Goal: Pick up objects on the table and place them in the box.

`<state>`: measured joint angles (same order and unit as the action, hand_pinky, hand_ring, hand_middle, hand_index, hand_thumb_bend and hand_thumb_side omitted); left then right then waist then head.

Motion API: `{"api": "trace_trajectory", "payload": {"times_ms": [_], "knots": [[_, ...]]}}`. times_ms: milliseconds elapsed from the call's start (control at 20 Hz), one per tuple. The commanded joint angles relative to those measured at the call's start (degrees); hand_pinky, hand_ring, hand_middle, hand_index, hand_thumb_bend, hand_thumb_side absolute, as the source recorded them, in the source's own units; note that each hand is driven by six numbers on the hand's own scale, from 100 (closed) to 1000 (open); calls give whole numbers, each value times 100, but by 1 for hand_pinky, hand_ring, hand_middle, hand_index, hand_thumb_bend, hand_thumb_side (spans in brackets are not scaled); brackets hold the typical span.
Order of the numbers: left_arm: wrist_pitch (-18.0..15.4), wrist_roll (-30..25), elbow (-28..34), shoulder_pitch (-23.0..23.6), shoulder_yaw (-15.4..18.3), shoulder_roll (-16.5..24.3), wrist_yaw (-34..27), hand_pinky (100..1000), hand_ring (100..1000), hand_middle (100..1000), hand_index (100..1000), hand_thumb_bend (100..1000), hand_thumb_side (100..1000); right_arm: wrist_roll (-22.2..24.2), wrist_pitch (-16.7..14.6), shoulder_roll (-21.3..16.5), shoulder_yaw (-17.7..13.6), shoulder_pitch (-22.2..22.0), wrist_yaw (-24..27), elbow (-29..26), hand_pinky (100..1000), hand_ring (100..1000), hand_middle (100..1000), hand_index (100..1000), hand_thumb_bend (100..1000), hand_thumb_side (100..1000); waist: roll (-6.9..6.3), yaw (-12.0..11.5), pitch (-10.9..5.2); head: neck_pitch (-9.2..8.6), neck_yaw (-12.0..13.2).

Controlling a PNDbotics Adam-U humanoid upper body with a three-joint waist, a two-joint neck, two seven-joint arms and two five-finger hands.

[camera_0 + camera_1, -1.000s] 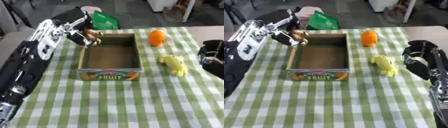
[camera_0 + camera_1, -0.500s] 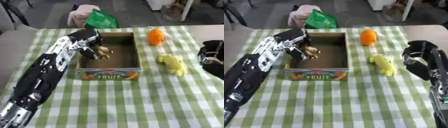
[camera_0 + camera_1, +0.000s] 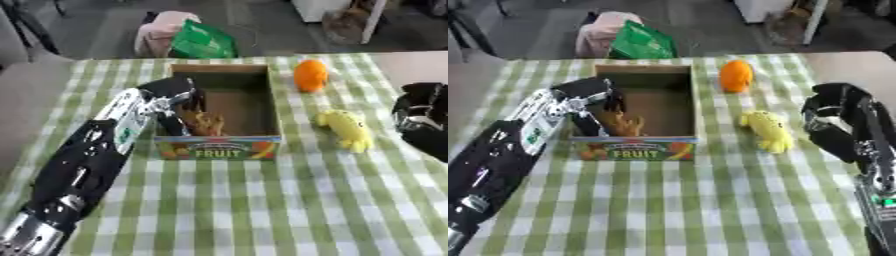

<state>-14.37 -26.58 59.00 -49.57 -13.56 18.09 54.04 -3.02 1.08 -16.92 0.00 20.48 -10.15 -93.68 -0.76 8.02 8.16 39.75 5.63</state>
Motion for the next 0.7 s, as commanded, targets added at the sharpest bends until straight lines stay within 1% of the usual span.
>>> {"api": "trace_trajectory", "payload": {"times_ms": [50, 100, 250, 450, 700], "knots": [[11, -134, 295, -92, 101, 296, -184, 706, 608, 572, 727, 744, 164, 9, 0, -100, -45, 67, 20, -72, 632, 641, 564, 693, 100, 100, 4, -17, -84, -40, -36], [21, -160, 390, -89, 127, 358, -253, 708, 609, 573, 728, 822, 139, 7, 0, -103, -47, 64, 18, -72, 632, 641, 564, 693, 100, 100, 2, -23, -87, -39, -44], [60, -201, 760, -67, 226, 582, -461, 711, 606, 570, 726, 818, 135, -1, 3, -123, -60, 55, 10, -69, 632, 641, 564, 693, 100, 100, -6, -47, -99, -37, -69], [155, -76, 1374, 108, 440, 874, -837, 711, 590, 555, 716, 796, 124, -20, 6, -153, -84, 57, -13, -63, 632, 641, 565, 693, 100, 100, -22, -87, -115, -39, -108], [304, 253, 2170, 618, 734, 1231, -1330, 709, 572, 539, 706, 772, 111, -28, 19, -256, -99, 105, -60, -10, 632, 642, 565, 694, 100, 100, -47, -140, -116, -44, -191]]}}
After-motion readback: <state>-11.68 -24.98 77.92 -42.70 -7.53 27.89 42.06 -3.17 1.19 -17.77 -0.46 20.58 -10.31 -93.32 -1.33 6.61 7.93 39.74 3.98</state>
